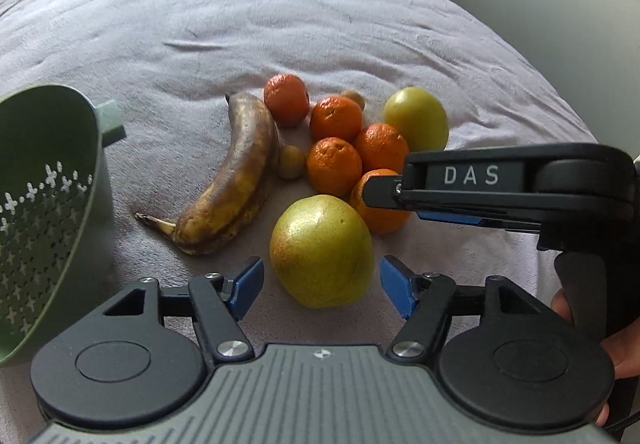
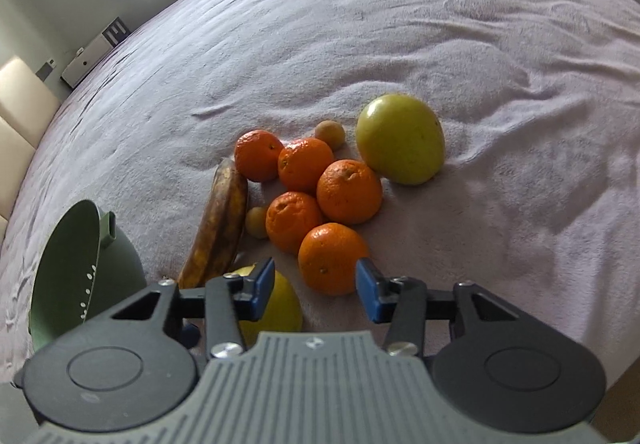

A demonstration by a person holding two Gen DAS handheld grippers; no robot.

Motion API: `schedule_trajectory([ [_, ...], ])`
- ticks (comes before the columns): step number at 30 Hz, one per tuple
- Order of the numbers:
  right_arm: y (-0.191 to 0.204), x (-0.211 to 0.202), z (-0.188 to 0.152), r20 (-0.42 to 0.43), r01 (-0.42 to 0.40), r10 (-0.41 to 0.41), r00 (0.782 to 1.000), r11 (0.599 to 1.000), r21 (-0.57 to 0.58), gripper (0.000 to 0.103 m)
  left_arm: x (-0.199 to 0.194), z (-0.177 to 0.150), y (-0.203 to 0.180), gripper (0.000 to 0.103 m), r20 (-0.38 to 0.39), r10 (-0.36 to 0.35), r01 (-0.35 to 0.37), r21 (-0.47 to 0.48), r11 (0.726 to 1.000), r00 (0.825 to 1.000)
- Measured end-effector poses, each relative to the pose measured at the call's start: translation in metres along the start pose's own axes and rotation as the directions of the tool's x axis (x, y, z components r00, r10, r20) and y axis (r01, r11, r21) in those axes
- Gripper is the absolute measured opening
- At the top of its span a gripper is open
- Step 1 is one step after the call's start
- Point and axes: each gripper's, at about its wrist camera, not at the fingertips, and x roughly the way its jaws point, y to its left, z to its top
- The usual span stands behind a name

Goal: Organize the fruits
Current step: 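Grasp the large yellow-green apple with the left tool while the right tool grasps a mandarin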

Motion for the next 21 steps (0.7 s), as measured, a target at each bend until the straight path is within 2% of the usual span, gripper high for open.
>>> schedule_trajectory([
  [7, -0.003, 0.010, 0.005, 0.006, 0.038, -0.038, 0.999, 0.999, -0.002, 0.045, 0.017, 0.006, 0.003, 0.079, -0.029, -0.010, 0.010, -0.012, 1.000, 1.000],
  [10, -0.009, 0.016, 0.005, -0.028, 0.059, -0.059, 0.998, 0.998, 0.019, 0.045, 0.024, 0.007, 0.005, 0.080, -0.036, -0.032, 0.031, -0.030, 0.999, 0.999],
  [13, -0.013, 0.020, 0.004, -0.037, 0.032, -0.031, 0.999, 0.999, 0.037, 0.045, 0.028, 0.007, 0.007, 0.079, -0.034, -0.039, 0.038, -0.038, 0.999, 0.999],
  [21, -0.014, 0.026, 0.005, -0.032, 0.025, -0.023, 0.999, 0.999, 0.046, 0.044, 0.029, 0.005, 0.011, 0.075, -0.031, -0.068, 0.066, -0.062, 0.996, 0.997],
])
